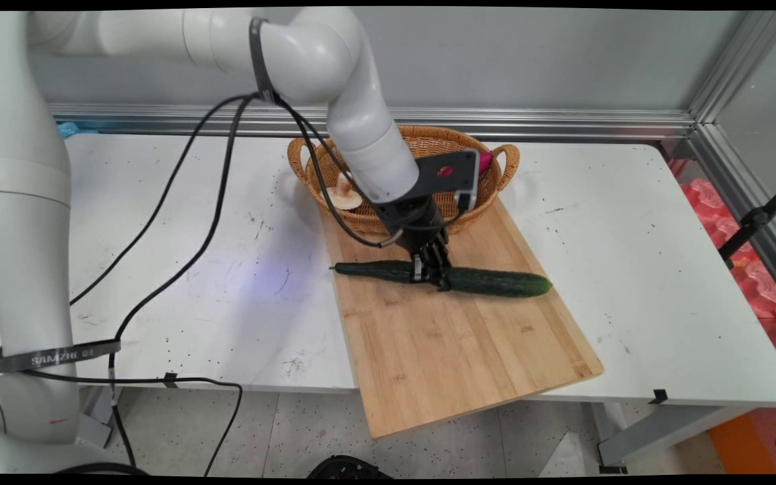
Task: Place the picked object in the vegetable basket
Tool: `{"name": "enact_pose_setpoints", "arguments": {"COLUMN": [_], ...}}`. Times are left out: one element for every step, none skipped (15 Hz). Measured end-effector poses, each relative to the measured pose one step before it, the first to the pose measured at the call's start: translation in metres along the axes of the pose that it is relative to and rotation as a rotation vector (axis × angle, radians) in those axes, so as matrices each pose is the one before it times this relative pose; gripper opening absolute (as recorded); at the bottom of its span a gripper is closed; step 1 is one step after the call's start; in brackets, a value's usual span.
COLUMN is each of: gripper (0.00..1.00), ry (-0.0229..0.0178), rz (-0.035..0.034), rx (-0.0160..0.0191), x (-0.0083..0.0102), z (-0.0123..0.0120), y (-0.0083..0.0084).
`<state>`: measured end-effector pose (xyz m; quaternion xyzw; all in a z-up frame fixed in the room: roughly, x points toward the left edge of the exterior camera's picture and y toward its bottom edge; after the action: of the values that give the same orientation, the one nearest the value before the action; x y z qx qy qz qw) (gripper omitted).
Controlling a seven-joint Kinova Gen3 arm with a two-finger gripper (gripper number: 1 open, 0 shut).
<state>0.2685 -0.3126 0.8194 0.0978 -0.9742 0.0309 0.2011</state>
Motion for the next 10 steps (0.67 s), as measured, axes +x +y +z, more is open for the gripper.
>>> {"name": "enact_pose_setpoints", "arguments": {"gripper": [0.00, 0.00, 0.00, 0.00, 0.00, 0.00, 0.00, 0.00, 0.00, 0.00], "ry": [0.01150, 0.00980, 0.00651, 0.00974, 0.00662, 0.01063, 0.00920, 0.01007, 0.00918, 0.00821], "rz": [-0.00142, -0.00276, -0.00170, -0.00369, -0.00286, -0.00372, -0.00249, -0.00287, -0.00228, -0.00190], "rx": [0.00344, 0.00302, 0.00244, 0.00426, 0.00348, 0.00710, 0.00694, 0.00976, 0.01215, 0.01335], "x": [0.00510, 0.00448, 0.00306, 0.00442, 0.00280, 0.00482, 0.00409, 0.00418, 0.00369, 0.00329], "z": [-0.00983, -0.00937, -0.00630, -0.01011, -0.00677, -0.01188, -0.00994, -0.01151, -0.01087, -0.01012], "y": [0.00033, 0.00044, 0.00026, 0.00005, -0.00014, -0.00095, -0.00147, -0.00267, -0.00389, -0.00470]}}
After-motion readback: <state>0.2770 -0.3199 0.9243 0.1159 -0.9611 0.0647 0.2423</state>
